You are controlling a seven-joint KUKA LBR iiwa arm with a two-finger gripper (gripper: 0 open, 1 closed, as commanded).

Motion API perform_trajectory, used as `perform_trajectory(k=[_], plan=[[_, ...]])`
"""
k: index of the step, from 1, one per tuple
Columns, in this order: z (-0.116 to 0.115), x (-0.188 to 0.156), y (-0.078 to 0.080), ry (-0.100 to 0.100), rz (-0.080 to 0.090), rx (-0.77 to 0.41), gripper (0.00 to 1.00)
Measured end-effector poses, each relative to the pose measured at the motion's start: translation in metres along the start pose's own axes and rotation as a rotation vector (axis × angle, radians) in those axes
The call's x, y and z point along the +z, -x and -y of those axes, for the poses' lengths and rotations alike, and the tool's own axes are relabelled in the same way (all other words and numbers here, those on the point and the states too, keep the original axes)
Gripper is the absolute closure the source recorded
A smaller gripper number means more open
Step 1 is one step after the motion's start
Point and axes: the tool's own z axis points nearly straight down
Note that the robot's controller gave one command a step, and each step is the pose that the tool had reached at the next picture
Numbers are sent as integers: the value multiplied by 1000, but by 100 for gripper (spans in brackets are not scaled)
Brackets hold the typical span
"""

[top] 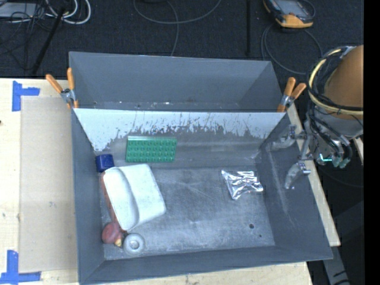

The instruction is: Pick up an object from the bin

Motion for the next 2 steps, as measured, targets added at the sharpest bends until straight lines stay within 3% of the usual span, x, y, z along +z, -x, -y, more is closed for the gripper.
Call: perform_trajectory(k=[1,2], plan=[[-7,142,44,0,10,259,0],[-46,124,39,2,7,278,0]])
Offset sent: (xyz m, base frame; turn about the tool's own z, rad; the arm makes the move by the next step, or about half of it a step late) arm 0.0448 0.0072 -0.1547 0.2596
